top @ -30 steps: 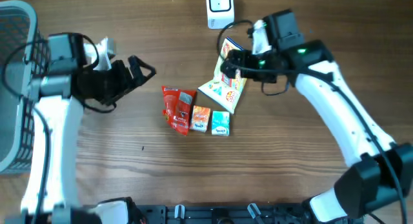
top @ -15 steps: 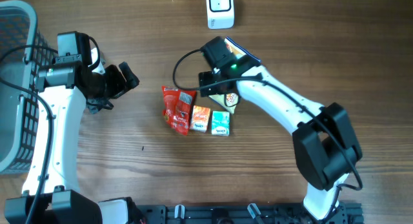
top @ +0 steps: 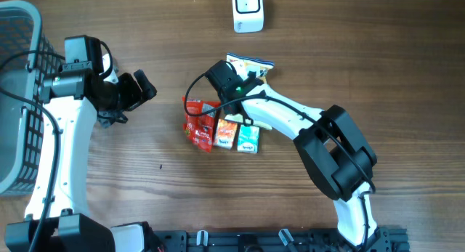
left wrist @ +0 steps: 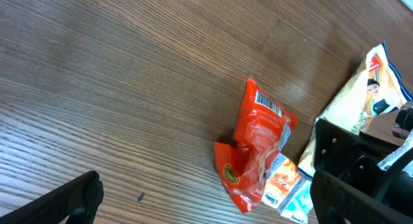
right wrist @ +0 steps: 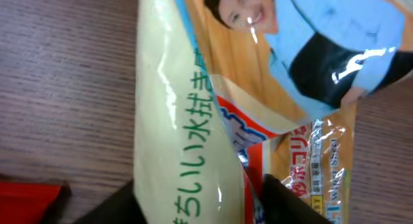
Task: Scan the item barcode
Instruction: 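Lift the snack bag and move it right, flipping it over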
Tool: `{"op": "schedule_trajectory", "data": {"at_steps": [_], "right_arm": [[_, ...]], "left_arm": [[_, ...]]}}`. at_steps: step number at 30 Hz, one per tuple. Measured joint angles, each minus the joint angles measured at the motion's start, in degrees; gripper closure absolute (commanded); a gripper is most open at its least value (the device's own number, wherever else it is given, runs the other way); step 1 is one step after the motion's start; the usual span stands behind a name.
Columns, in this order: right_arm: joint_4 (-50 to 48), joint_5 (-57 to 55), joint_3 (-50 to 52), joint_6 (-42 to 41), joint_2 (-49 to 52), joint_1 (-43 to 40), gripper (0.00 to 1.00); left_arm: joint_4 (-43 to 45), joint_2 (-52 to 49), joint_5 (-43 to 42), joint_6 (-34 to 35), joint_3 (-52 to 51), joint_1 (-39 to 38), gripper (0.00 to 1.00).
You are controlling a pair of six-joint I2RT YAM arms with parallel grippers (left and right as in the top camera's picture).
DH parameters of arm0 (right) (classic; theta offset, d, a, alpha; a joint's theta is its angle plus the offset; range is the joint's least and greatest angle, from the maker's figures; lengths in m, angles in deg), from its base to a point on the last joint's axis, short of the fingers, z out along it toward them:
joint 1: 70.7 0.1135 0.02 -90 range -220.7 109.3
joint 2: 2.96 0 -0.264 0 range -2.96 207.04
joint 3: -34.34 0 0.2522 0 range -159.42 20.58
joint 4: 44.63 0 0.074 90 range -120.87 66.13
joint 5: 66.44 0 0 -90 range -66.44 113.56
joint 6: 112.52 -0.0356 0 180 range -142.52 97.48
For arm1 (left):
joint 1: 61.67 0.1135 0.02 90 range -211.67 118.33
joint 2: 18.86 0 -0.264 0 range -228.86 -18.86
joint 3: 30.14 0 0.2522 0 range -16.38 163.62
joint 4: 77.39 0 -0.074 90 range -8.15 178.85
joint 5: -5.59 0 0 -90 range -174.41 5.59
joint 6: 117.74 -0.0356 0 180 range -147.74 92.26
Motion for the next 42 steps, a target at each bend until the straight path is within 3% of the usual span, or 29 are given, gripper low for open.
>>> {"op": "schedule_trajectory", "data": {"at_steps": [4,9,12,18,20,24,27,28,29,31,34,38,42], "right_arm": [[7.82,-0.15,-4.37,-0.24,0.02,-0.02,0.96],[16.52,5.03,-10.86,-0.39,-0.66,-0.39,0.96],[17.57,17.66,-11.61,-0.20,-5.05,-4.15,0.96],[17.33,64.19,-9.14,11.91,-7.32,-21.46,0.96],[13.38,75.06,-2.75,14.99,-7.39,-26.45,0.96],[-19.39,90.05,16.28,4.46,-7.08,-28.22,0.96],[-21.86,90.25,18.58,-2.10,-7.08,-29.83,0.94],[-20.57,88.80,18.58,-3.19,-7.08,-31.19,0.75],[-17.94,86.16,18.58,-3.85,-7.08,-33.46,0.65],[-10.97,80.19,18.53,-2.93,-7.08,-38.95,0.52],[0.90,71.34,17.00,1.84,-7.21,-46.93,0.47],[19.76,55.84,7.78,7.43,-7.10,-52.39,0.40],[32.46,45.13,-3.50,9.11,-7.56,-52.92,0.43]], "left_arm": [[0.00,0.00,0.00,0.00,0.00,0.00,0.00],[0.00,0.00,0.00,0.00,0.00,0.00,0.00],[0.00,0.00,0.00,0.00,0.00,0.00,0.00],[0.00,0.00,0.00,0.00,0.00,0.00,0.00],[0.00,0.00,0.00,0.00,0.00,0.00,0.00],[0.04,0.00,0.02,0.00,0.00,0.00,0.00],[0.00,0.00,0.02,0.00,0.00,0.00,0.00],[0.00,0.00,0.00,0.00,0.00,0.00,0.00],[-0.02,0.00,0.00,0.00,0.00,0.00,0.00],[-0.02,0.00,0.02,0.00,0.00,0.00,0.00],[0.00,0.00,0.02,0.00,0.00,0.00,0.00],[-0.04,0.00,0.02,0.00,0.00,0.00,0.00],[0.00,0.00,0.02,0.00,0.00,0.00,0.00]]}}
